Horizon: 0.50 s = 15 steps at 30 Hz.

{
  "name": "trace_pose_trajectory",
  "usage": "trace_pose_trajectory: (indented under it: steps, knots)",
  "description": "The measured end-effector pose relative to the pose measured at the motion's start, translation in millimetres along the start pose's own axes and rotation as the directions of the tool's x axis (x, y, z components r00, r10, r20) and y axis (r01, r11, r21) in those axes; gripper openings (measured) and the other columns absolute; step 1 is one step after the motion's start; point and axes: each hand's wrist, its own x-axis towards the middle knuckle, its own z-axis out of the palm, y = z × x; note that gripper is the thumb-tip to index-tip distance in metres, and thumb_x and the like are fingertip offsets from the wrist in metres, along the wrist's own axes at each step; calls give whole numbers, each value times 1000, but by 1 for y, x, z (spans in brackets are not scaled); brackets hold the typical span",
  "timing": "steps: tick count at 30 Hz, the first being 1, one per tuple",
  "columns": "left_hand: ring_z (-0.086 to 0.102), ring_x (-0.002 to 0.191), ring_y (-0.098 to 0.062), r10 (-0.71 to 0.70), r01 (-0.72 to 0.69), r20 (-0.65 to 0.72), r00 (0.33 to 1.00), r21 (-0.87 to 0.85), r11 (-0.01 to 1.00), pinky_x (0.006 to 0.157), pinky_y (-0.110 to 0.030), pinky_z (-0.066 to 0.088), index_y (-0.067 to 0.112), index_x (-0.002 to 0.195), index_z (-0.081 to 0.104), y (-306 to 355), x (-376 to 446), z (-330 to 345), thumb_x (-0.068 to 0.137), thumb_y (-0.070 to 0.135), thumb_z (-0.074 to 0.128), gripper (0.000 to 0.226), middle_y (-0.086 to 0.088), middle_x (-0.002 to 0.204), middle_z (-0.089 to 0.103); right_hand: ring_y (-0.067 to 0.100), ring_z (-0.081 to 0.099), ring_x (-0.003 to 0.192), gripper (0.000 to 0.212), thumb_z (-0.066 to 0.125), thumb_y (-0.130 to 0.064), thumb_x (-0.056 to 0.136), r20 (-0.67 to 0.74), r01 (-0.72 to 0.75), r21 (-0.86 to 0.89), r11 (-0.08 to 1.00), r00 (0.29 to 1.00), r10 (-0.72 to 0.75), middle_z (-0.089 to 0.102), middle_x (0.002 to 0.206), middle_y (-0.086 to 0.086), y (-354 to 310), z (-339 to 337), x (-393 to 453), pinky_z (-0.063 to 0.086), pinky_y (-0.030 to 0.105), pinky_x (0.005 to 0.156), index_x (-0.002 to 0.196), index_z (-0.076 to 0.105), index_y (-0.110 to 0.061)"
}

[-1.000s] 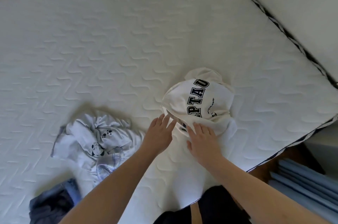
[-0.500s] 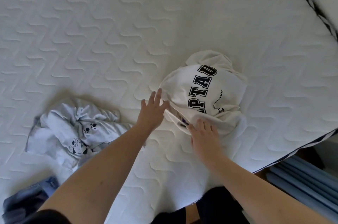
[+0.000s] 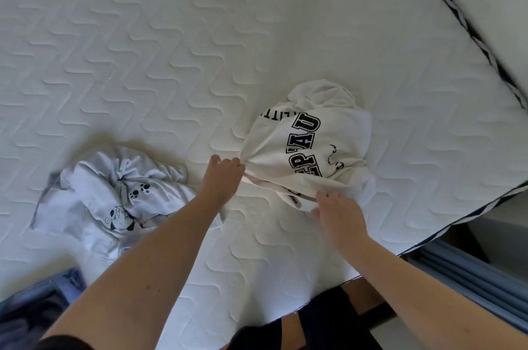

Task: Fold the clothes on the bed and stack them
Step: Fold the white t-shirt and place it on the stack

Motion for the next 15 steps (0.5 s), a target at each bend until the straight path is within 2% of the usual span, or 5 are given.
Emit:
trace_pose_trajectory:
  steps: [2,4,7,10,15]
  knots:
    - [62,59,-19,4,-6,-88,996,-28,1000,74,-36,48,19,82,69,-3,-19,-1,77,17,77,9,3,73,61,23,63,79,24,45,-38,98,-32,-25,69,997,999,27,56,92,-1,2,-6,-13,36,30,56,111,48,-17]
    - [63,59,-23,-28,7,-170,985,-123,992,65,-38,50,15,81,70,-5,-39,0,74,20,82,16,-3,74,62,24,59,68,25,45,-38,99,-75,-24,110,994,997,32,49,83,-2,4,-12,-25,34,30,53,111,48,-17]
    - [67,89,-30,-20,-50,-220,975,-307,950,73,-39,48,9,99,65,-6,-63,-6,89,22,67,16,-11,103,67,23,46,57,24,45,-37,100,-141,-16,114,993,989,32,43,75,-3,4,-27,-46,35,30,52,107,51,-15]
    - [65,83,-29,-68,-21,-170,983,-470,882,68,-31,36,13,97,54,-6,-87,-23,101,29,48,17,-6,91,67,23,49,60,26,50,-36,98,-199,20,161,987,980,13,47,73,-2,4,-48,-69,38,30,56,104,56,-11]
    - [55,71,-27,-234,-51,-240,942,-794,606,65,-37,41,7,86,53,-2,-135,-78,97,25,57,21,-3,75,59,29,60,70,23,58,-32,95,-319,27,208,978,947,42,61,77,5,3,-93,-110,40,33,62,97,59,-9]
